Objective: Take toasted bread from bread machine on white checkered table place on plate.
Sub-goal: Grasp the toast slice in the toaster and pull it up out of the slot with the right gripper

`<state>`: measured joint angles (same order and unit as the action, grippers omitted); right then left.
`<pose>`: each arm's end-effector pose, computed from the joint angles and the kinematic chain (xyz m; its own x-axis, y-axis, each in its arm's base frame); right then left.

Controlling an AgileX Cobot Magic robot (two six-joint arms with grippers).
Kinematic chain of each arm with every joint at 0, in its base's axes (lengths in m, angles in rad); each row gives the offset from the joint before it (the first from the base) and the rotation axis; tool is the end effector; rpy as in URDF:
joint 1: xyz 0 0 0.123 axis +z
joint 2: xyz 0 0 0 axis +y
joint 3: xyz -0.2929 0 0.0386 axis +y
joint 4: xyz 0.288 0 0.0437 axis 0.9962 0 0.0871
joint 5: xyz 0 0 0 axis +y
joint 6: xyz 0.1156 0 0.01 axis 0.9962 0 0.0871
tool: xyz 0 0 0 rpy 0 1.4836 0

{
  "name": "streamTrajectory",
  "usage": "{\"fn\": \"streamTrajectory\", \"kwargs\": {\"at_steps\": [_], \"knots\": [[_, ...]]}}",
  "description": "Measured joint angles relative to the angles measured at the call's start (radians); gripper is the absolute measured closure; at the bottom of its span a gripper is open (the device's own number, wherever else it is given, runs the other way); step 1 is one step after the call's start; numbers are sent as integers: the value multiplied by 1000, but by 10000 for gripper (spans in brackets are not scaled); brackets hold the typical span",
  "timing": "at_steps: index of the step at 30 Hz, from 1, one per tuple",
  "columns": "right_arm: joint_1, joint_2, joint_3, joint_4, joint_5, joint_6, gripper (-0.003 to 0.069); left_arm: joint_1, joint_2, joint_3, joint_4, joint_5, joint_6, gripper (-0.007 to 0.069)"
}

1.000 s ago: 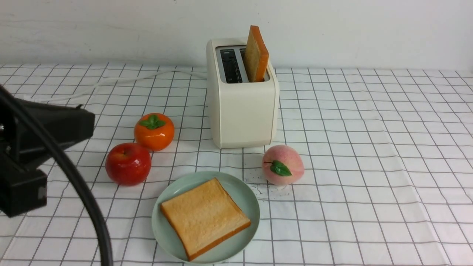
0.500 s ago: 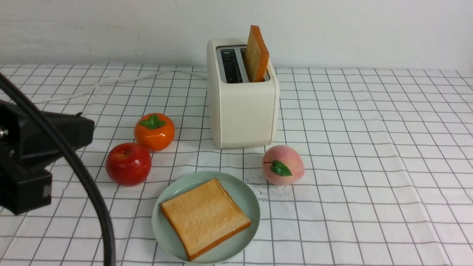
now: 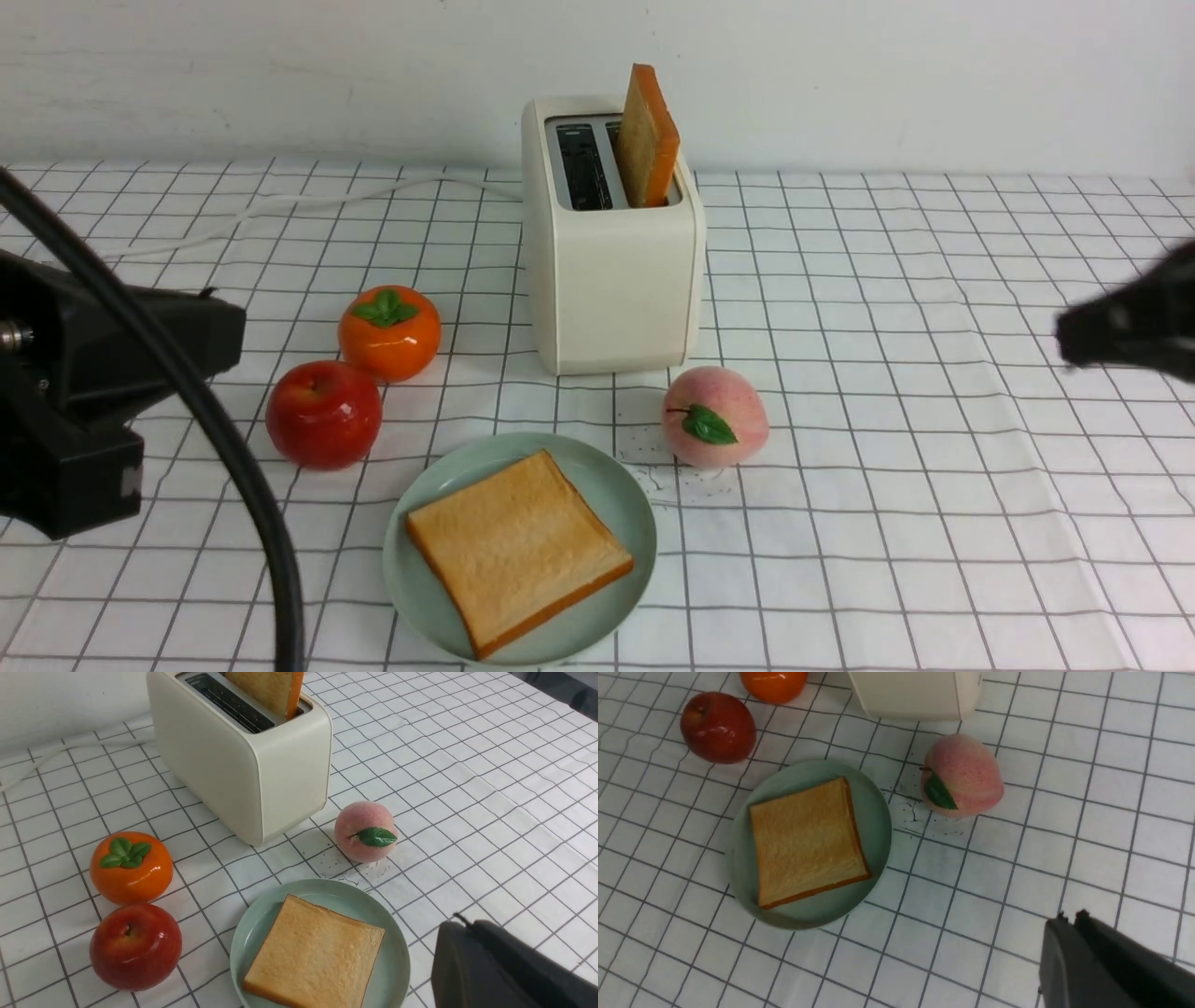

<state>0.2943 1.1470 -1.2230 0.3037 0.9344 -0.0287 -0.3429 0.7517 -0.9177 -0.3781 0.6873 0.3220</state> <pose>0.2608 0.1082 0.3946 -0.7132 -0.0592 -0.6984 -0.3439 0.8978 0.2751 0.1727 -0.0906 0.3980 -0.3525 0.1507 -0.9236 0.5388 0.8396 -0.0686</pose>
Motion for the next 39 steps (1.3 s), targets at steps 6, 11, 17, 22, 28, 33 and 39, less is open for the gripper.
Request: {"fn": "streamTrajectory", "kwargs": {"at_steps": [6,11,17,22,28,33,39], "knots": [[119,354,-352,-59,3,-15,599,0,0,0,0,0,0,638],[151,582,-639,-125,1,15,468,0,0,0,0,0,0,638],[151,807,-891,-140,-15,65,232,0,0,0,0,0,0,638],[151,945,-964,-179,-131,82,166,0,0,0,0,2,0,638],[151,1035,-965,-249,-280,86,206,0,0,0,0,23,0,638],[151,1065,-966,-255,-351,87,328,0,0,0,-1,41,0,638],[151,1075,-966,-255,-375,87,519,0,0,0,-1,46,0,637]]}}
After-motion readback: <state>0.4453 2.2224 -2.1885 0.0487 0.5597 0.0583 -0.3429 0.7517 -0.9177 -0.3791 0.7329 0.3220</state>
